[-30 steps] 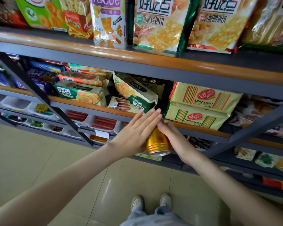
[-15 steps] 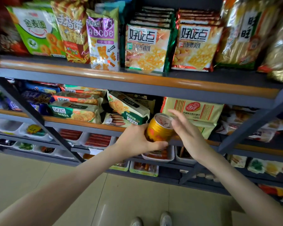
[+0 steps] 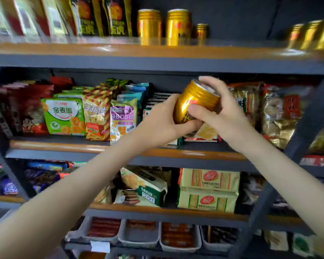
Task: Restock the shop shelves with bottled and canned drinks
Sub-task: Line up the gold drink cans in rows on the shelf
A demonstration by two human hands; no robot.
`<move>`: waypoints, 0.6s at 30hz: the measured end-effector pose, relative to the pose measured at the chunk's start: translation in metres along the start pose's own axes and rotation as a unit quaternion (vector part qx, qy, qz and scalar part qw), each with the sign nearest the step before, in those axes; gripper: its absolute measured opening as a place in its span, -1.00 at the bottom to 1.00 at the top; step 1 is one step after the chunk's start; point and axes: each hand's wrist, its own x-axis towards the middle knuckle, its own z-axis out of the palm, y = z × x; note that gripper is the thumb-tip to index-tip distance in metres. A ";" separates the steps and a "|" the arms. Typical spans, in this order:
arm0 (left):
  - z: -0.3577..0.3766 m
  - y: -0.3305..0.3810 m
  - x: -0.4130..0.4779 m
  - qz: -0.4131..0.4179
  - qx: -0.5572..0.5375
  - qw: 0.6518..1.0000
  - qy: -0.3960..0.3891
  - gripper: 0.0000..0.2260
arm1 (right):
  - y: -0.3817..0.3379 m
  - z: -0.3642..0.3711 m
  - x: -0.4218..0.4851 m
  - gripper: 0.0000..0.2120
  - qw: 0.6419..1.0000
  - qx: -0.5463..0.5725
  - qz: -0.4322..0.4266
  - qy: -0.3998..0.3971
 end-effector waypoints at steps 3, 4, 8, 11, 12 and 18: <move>-0.024 0.008 0.024 0.014 0.000 1.000 0.008 -0.54 | -0.020 -0.010 0.024 -0.29 0.999 -0.029 -0.014 0.010; -0.029 0.010 0.032 0.014 0.005 1.000 0.027 -0.58 | -0.024 -0.014 0.032 -0.25 0.999 -0.033 -0.012 0.018; -0.029 0.021 0.055 0.002 0.029 0.989 0.147 -0.57 | -0.038 -0.030 0.062 -0.34 0.997 -0.069 -0.026 0.038; -0.025 0.033 0.067 0.017 0.030 0.977 0.213 -0.59 | -0.051 -0.040 0.081 -0.53 0.997 -0.059 -0.043 -0.009; -0.025 0.037 0.072 0.029 0.036 0.973 0.228 -0.60 | -0.056 -0.043 0.087 -0.53 0.996 -0.066 -0.048 -0.019; -0.055 0.049 0.125 0.144 0.093 0.973 0.155 -0.49 | -0.068 -0.084 0.135 -0.54 0.997 -0.020 -0.071 0.001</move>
